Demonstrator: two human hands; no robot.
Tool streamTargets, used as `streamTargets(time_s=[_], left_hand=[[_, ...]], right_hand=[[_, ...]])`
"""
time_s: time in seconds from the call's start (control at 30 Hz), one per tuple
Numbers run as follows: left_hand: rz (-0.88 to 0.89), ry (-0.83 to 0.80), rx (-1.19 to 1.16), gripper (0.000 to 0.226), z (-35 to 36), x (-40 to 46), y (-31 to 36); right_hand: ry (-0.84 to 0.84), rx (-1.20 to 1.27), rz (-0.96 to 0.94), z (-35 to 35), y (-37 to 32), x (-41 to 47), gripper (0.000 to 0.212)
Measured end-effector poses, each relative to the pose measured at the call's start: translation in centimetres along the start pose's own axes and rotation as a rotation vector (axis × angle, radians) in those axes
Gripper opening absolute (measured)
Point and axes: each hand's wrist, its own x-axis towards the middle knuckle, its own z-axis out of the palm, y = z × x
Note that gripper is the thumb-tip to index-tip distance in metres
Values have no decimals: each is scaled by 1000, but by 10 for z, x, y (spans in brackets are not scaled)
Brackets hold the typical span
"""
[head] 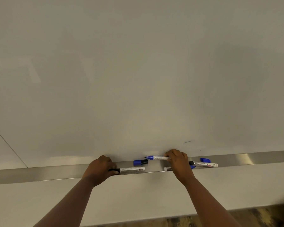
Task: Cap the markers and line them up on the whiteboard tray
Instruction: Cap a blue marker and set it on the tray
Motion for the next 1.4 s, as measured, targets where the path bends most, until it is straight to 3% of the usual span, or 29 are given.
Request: streamTargets(time_s=[0.23, 0.6, 0.97, 1.4], left_hand=[[25, 103, -46, 30, 5, 30, 48], [-62, 30, 96, 20, 33, 57, 87], [42, 188, -408, 23, 30, 44, 82], [172, 160, -441, 16, 6, 47, 82]], right_hand=[[13, -11, 36, -10, 5, -6, 29], [34, -33, 34, -15, 15, -21, 29], [-21, 48, -18, -18, 8, -17, 27], [36, 57, -105, -22, -1, -6, 21]])
